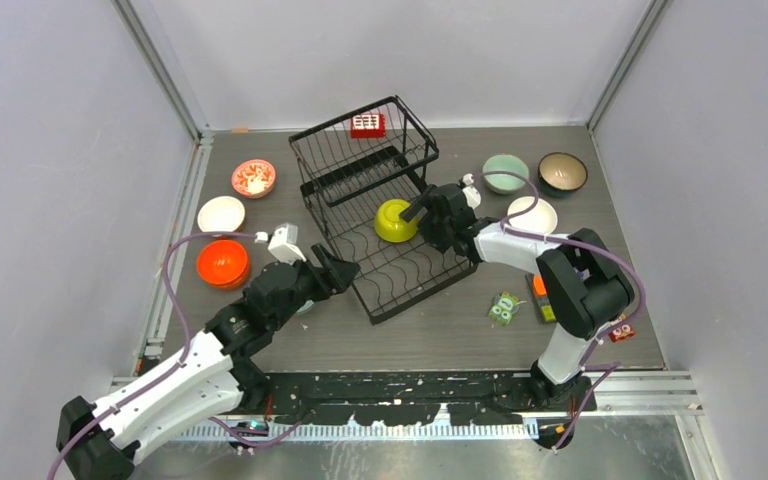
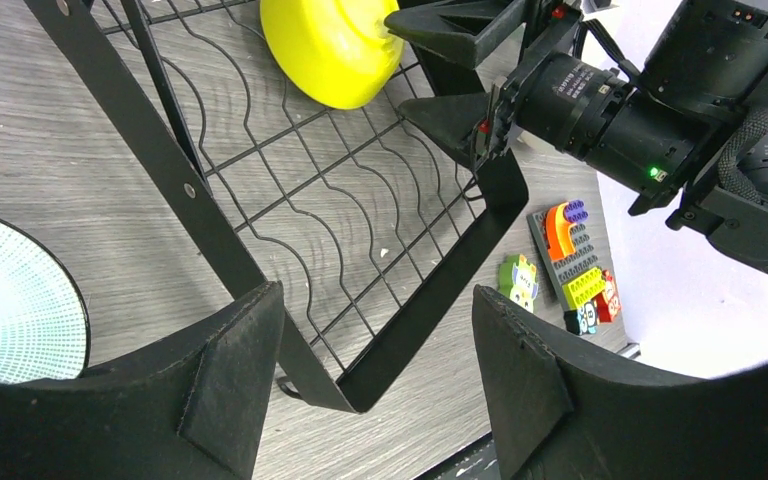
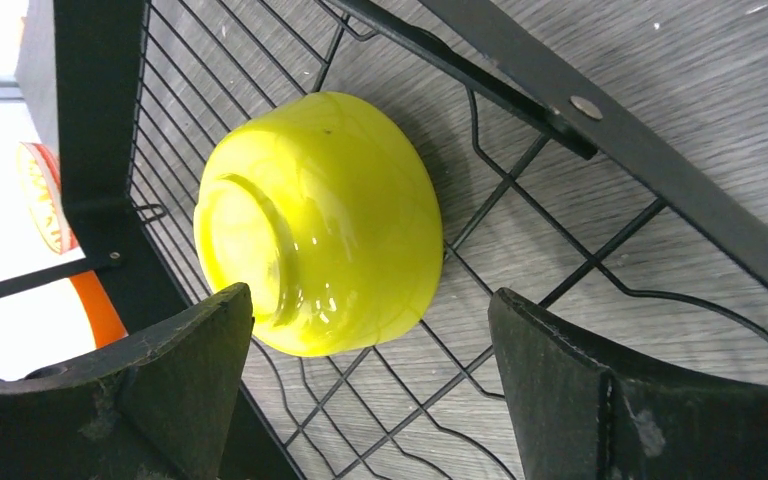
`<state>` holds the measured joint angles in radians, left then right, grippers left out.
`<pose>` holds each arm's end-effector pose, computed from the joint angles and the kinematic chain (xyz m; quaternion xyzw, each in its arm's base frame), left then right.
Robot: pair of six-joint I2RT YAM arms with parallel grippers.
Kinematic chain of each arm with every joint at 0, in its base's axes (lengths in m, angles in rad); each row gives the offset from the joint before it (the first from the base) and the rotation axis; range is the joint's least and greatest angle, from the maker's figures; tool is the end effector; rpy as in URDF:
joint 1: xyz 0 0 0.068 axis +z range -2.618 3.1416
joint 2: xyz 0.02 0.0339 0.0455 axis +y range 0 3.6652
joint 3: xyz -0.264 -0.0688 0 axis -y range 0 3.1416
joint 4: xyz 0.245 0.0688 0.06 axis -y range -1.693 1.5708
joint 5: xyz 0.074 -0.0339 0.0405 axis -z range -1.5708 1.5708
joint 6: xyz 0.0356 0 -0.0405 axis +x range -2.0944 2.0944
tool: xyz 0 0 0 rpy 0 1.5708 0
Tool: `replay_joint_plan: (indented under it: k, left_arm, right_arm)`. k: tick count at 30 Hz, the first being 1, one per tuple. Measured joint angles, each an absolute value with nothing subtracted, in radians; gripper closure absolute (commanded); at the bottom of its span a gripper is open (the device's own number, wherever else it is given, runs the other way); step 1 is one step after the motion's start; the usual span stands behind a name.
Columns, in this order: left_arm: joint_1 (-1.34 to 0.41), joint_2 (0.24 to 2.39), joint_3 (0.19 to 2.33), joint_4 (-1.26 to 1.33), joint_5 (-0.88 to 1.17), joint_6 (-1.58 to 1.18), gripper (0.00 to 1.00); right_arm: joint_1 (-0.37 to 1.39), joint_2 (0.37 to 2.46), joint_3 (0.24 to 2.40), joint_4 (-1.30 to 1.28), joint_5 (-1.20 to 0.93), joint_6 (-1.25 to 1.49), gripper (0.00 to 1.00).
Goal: Unload the bowls from the dish rack
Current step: Pick up the bowl from the dish rack.
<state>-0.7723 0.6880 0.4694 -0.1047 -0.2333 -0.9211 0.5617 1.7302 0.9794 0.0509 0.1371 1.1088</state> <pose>0.1284 -0.1136 0.2521 -0.1277 0.7989 -0.3720 0.4551 0.3120 0.1906 0.1805 0.2722 0.8631 0.2704 0.3284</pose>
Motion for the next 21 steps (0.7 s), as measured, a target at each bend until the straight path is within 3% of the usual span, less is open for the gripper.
replay_joint_plan:
  k: [21]
  left_arm:
    - [-0.772, 0.616, 0.444, -0.109, -0.237, -0.938, 0.3]
  right_arm:
    - [0.603, 1.731, 0.886, 0.21, 0.189, 1.283, 0.12]
